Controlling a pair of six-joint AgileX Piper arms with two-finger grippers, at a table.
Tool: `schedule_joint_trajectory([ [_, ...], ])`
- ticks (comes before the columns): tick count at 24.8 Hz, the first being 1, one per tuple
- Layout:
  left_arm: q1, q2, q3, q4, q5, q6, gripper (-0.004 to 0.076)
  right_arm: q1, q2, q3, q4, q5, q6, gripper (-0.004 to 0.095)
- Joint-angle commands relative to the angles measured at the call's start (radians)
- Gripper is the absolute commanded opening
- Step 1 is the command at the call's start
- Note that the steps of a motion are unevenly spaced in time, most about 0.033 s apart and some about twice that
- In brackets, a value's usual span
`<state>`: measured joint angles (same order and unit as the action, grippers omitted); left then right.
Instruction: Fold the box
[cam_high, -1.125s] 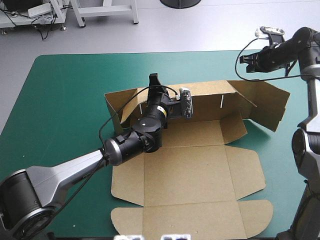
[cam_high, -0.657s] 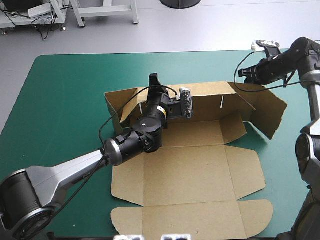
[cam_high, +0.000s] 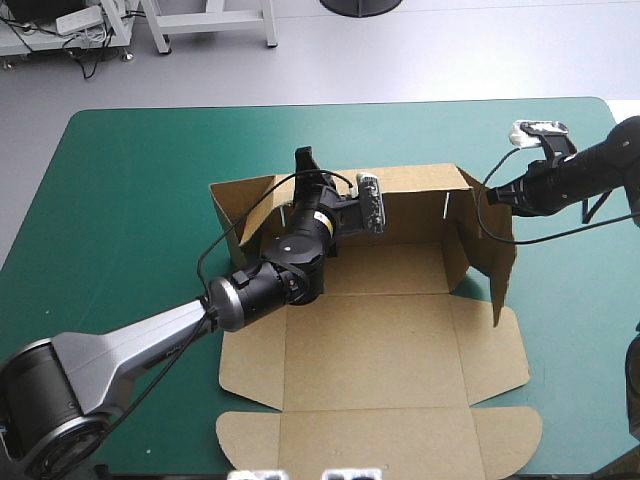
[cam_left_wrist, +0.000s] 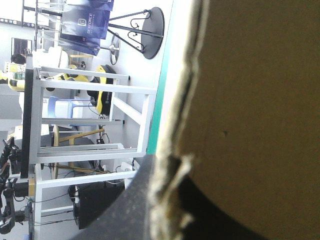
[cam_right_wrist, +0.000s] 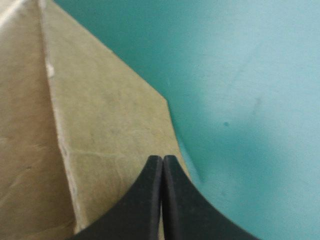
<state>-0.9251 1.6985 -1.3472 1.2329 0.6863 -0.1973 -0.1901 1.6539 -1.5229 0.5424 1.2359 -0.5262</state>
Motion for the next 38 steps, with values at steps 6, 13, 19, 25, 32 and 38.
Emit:
schedule_joint_trajectory([
  [6,-0.004,-0.044,-0.029,-0.024,0.016,-0.032,-0.0010,0.014,-0.137,0.145,0.318,0.018,-0.184,-0.0018],
  [13,-0.004,-0.044,-0.029,0.020,-0.022,-0.023,-0.0010,0.023,-0.212,0.324,0.325,-0.275,-0.387,-0.0017],
  [19,-0.004,-0.044,-0.029,0.045,-0.063,-0.023,-0.0010,0.023,-0.194,0.324,0.325,-0.299,-0.530,-0.0016],
  [25,-0.004,-0.015,-0.029,0.070,-0.045,-0.023,-0.0010,0.030,-0.183,0.324,0.198,-0.366,-0.497,0.0019],
  [32,-0.004,0.036,-0.029,0.087,-0.028,-0.023,-0.0010,0.096,-0.183,0.324,0.077,-0.375,-0.401,0.0362],
  [38,-0.004,0.038,-0.029,0.091,-0.015,-0.041,-0.0010,0.099,-0.183,0.324,0.082,-0.227,-0.317,0.0365],
])
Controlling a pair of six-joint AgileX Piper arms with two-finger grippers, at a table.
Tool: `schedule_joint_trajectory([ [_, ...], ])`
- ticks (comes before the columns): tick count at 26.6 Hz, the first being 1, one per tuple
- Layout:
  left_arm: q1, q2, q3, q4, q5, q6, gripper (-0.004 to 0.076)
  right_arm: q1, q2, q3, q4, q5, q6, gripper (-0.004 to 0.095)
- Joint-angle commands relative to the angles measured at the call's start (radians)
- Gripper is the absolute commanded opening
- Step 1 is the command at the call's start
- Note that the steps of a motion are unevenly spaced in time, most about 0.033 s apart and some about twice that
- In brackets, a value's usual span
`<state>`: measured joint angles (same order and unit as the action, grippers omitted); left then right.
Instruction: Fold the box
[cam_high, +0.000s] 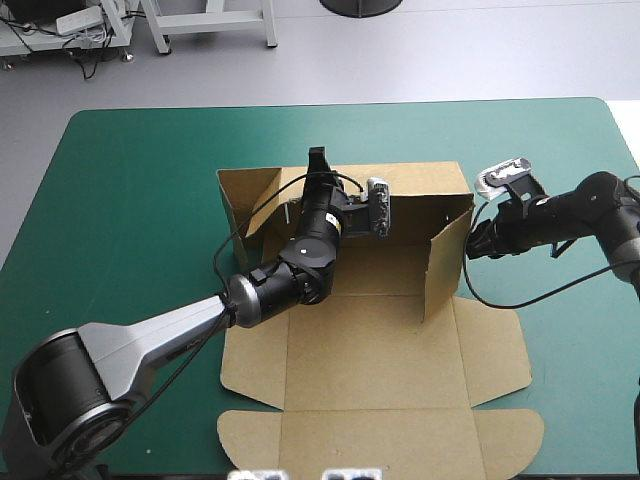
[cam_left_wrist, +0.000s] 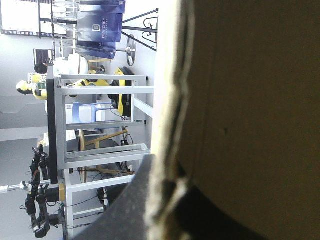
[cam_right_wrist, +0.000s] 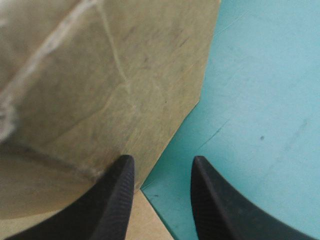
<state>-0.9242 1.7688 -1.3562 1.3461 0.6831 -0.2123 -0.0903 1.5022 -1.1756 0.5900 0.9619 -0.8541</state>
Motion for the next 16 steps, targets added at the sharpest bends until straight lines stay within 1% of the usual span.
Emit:
schedule_joint_trajectory([
  [1,-0.005,-0.032,-0.020,-0.022,-0.005,-0.026,-0.0010,-0.001,-0.031,-0.024,0.035,0.051,0.009,0.0365],
  [3,-0.005,-0.032,-0.020,-0.022,0.004,-0.026,-0.0010,-0.001,-0.031,-0.024,0.057,0.103,0.009,0.0365],
  [7,-0.005,-0.032,-0.020,-0.022,0.012,-0.026,-0.0010,0.001,-0.031,-0.024,0.085,0.168,0.009,0.0365],
  [12,-0.005,-0.032,-0.020,-0.022,0.014,-0.026,-0.0010,0.001,-0.031,-0.024,0.094,0.221,0.009,0.0365],
  [16,-0.005,-0.032,-0.020,-0.020,0.016,-0.026,-0.0010,0.001,-0.031,-0.024,0.130,0.269,0.009,0.0365],
])
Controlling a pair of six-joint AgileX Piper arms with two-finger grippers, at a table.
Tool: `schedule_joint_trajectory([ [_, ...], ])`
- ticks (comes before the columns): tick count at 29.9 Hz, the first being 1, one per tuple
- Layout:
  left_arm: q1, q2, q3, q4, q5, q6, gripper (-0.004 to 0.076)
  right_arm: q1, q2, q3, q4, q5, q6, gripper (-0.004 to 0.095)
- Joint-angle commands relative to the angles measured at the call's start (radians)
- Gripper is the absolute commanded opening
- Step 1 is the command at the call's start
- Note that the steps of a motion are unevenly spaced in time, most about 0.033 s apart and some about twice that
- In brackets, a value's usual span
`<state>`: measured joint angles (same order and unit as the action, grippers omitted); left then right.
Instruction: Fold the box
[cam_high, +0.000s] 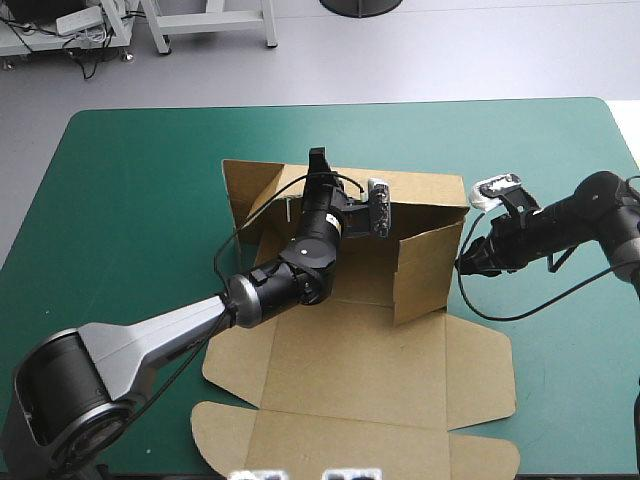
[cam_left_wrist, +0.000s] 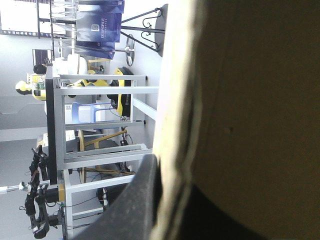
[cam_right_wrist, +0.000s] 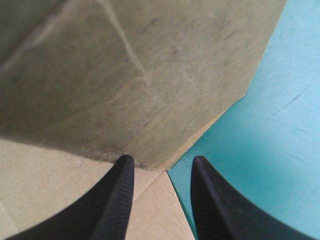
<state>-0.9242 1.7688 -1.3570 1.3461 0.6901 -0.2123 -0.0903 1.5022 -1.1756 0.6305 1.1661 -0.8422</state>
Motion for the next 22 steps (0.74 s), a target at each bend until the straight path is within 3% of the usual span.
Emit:
schedule_joint_trajectory([
  [1,-0.005,-0.032,-0.019,-0.020,0.009,-0.026,-0.0010,0.001,-0.033,-0.024,0.094,0.077,-0.003,0.0365],
  [22,-0.003,-0.032,-0.019,0.025,0.102,-0.042,-0.0010,0.001,-0.064,-0.024,0.046,0.091,0.030,0.0352],
])
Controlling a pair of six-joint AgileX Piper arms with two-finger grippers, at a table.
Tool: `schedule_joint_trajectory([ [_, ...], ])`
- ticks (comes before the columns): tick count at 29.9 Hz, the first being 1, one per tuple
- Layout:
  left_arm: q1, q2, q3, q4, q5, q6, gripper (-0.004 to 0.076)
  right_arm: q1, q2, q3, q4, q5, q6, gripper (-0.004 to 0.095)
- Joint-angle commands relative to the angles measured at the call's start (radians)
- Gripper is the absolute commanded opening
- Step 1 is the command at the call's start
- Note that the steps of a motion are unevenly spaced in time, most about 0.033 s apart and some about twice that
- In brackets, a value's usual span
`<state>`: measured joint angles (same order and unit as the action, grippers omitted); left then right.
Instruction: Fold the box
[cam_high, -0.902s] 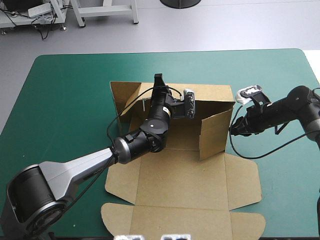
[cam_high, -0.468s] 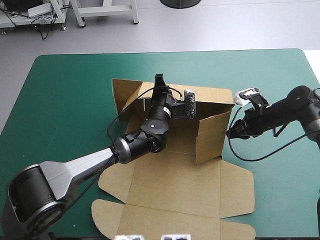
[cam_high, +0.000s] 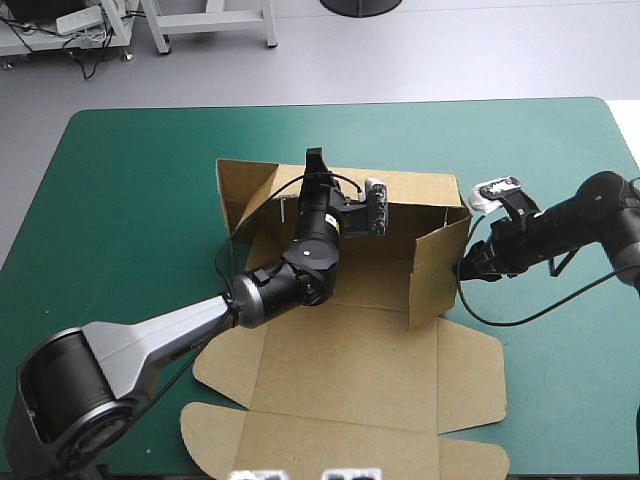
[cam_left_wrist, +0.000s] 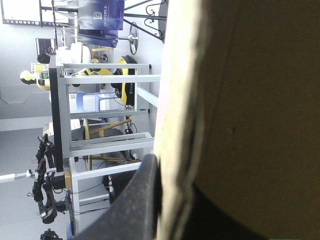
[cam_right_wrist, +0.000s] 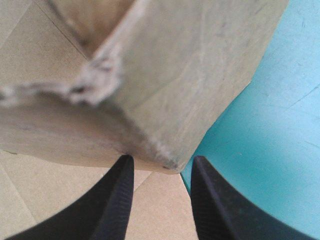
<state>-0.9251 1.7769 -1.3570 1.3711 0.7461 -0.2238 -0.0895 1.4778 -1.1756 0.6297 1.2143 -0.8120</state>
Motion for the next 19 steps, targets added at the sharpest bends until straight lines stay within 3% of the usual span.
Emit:
schedule_joint_trajectory([
  [1,-0.002,-0.040,-0.019,0.000,0.046,-0.030,-0.0010,0.000,-0.040,-0.024,0.049,0.041,-0.002,0.0351],
  [9,-0.002,-0.040,-0.019,0.037,0.038,-0.037,-0.0010,0.000,-0.040,-0.024,0.182,0.018,-0.098,0.0352],
  [19,-0.002,-0.042,-0.019,0.128,0.025,-0.160,-0.0010,0.000,-0.040,-0.024,0.221,-0.125,-0.098,0.0353],
])
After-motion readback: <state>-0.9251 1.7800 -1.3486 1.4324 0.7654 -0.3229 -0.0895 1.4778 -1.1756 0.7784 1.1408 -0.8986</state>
